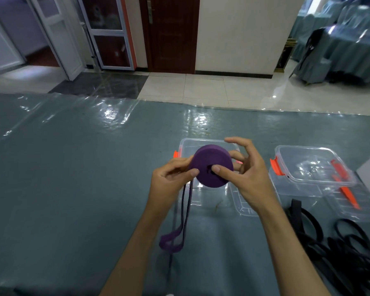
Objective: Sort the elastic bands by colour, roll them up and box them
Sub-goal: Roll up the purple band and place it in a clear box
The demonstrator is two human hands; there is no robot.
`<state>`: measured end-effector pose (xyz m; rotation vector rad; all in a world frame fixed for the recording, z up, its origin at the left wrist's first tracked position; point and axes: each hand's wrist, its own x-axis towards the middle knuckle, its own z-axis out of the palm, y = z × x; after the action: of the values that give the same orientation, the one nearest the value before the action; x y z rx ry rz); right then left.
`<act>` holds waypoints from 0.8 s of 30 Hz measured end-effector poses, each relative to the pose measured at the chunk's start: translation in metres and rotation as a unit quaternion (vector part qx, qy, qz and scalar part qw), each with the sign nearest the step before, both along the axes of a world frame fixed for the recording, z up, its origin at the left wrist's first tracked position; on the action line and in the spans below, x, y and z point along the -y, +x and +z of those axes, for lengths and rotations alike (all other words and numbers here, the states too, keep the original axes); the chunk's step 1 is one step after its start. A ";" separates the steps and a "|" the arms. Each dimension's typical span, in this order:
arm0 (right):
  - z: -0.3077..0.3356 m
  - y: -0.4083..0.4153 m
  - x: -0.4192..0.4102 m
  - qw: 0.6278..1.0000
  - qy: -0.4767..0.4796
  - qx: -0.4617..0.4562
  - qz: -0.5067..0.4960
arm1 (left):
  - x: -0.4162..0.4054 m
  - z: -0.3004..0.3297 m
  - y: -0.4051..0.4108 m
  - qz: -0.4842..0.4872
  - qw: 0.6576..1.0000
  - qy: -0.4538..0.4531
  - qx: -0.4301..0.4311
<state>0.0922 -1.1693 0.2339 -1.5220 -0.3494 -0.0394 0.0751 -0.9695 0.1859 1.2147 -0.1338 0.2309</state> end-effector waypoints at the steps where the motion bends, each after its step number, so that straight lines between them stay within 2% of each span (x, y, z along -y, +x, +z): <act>1: 0.000 0.000 -0.003 1.000 -0.009 0.010 -0.003 | -0.002 0.001 0.001 -0.008 1.000 0.000 -0.007; 6: -0.006 -0.002 -0.007 1.000 -0.003 -0.011 -0.017 | -0.006 0.010 0.005 0.020 1.000 0.014 -0.014; 10: -0.006 0.000 -0.007 1.000 -0.009 -0.014 -0.027 | 0.000 0.005 0.000 0.061 0.998 -0.015 -0.008; 16: -0.014 -0.001 -0.008 0.999 0.017 -0.021 -0.032 | -0.006 0.005 0.000 -0.020 0.999 0.020 -0.046; 21: -0.016 -0.001 -0.004 0.997 0.008 -0.059 -0.039 | -0.007 0.009 0.002 0.056 0.998 0.021 -0.029; 24: -0.014 -0.001 -0.003 0.998 0.016 -0.051 -0.045 | -0.004 0.003 0.001 0.052 0.998 0.017 -0.022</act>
<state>0.0914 -1.1666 0.2198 -1.5009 -0.1974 -0.0377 0.0759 -0.9651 0.1890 1.2622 -0.0361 0.2940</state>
